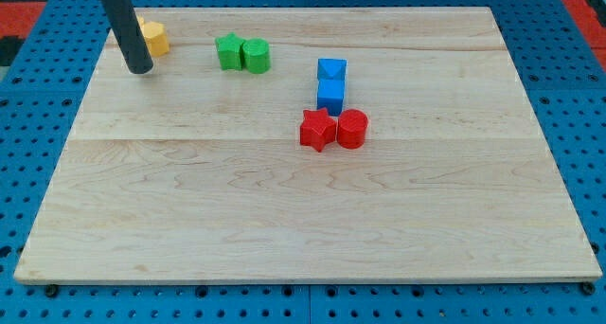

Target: Push the yellow hexagon to the bottom right side of the yellow heart

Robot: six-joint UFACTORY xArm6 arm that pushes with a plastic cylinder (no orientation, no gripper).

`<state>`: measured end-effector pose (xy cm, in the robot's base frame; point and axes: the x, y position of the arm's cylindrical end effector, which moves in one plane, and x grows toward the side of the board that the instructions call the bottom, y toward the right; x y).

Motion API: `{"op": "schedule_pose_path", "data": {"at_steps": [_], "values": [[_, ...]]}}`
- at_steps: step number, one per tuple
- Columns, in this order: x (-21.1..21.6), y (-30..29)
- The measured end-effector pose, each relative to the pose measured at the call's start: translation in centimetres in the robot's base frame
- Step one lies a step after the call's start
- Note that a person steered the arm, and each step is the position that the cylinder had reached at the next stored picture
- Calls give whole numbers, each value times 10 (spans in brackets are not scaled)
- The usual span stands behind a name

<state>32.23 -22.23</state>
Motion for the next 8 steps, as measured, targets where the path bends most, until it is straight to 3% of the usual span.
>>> {"op": "schedule_pose_path", "data": {"at_steps": [3, 6, 8], "values": [[4, 44], [-85, 56], [-131, -25]]}}
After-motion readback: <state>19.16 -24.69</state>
